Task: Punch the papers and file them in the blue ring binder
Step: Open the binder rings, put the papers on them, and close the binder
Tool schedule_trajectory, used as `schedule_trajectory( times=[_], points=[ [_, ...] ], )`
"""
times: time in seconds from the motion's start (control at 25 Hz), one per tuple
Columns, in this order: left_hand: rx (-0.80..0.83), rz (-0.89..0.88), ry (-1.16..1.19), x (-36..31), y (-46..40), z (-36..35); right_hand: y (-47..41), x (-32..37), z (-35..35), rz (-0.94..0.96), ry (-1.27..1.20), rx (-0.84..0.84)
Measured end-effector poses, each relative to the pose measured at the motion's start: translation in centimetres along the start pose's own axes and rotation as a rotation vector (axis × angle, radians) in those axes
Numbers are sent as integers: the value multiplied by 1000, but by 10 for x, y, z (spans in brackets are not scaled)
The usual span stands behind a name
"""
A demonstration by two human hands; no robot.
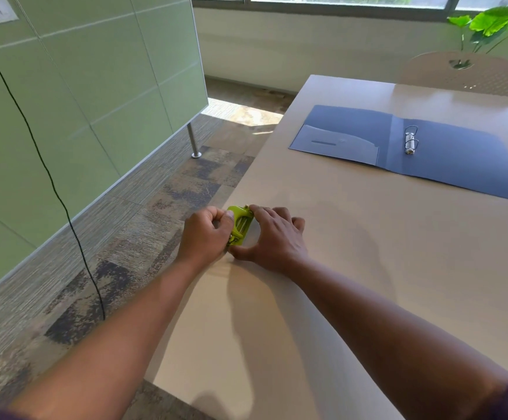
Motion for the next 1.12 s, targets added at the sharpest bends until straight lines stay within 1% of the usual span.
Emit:
schedule_trajectory(
  times=[0.08,0.28,0.52,0.8,0.96,1.0,1.04,1.12],
  points=[
    [-19,1,13,1,1,1,2,1,0,8,11,-1],
    [-8,4,14,-1,2,2,2,1,0,13,21,14],
    [-59,46,48,6,1,4,1,1,-1,29,38,31],
    [-81,15,35,8,1,3,0,1,-2,40,55,38],
    [-64,41,31,8,2,-4,4,-1,3,26,7,21],
    [-78,29,-17,5,3,-5,6,-4,5,6,-39,6],
    [-114,-15,-119,1,3,-5,9,-10,7,-22,-100,-6],
    [-182,-198,-342,-17,5,-7,16,-30,13,-83,-210,-33]
  ],
)
Point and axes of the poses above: each hand's wrist, its own y-axis away from the middle knuckle, its own z-axis out of the back of the hand, x = y × z, the point moved 6 cm from there along -y, towards the middle knuckle, and after that the axes turned 11 degrees about y, right-handed, at the moved point
